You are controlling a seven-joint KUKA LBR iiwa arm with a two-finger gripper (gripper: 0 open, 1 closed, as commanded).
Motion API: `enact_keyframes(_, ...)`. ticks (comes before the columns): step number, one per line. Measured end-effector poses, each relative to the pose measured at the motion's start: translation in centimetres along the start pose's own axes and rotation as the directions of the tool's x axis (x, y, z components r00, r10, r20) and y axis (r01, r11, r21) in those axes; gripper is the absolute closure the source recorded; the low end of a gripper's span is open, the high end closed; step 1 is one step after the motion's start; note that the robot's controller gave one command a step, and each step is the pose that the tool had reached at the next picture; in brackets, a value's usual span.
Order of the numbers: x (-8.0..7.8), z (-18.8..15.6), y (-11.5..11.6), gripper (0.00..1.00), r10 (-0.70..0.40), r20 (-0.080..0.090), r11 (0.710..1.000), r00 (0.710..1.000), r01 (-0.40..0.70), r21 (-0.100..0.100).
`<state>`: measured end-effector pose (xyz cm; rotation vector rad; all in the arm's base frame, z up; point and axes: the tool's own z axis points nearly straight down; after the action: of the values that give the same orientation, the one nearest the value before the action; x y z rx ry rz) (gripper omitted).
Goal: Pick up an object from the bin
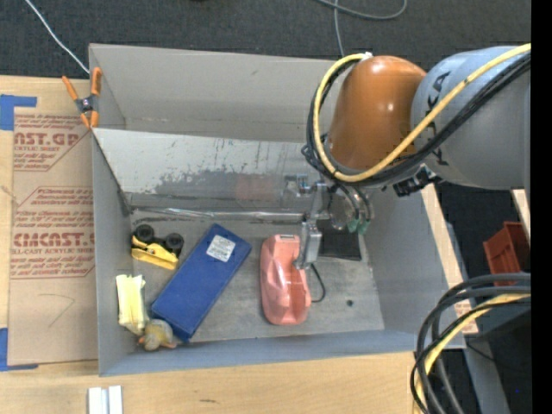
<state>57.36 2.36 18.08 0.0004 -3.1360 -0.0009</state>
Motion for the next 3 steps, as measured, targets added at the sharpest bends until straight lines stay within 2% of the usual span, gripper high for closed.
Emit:
enact_keyframes(1,-0.2,-0.4,0.0,0.00,0.000,0.008,1.000,1.000,0.000,0.000)
enact_keyframes(2,0.8,6.0,0.7,0.00,-0.141,0.004,0.990,0.990,0.141,0.001)
enact_keyframes(3,-0.7,9.5,-0.7,0.00,-0.269,0.008,0.963,0.963,0.269,0.000)
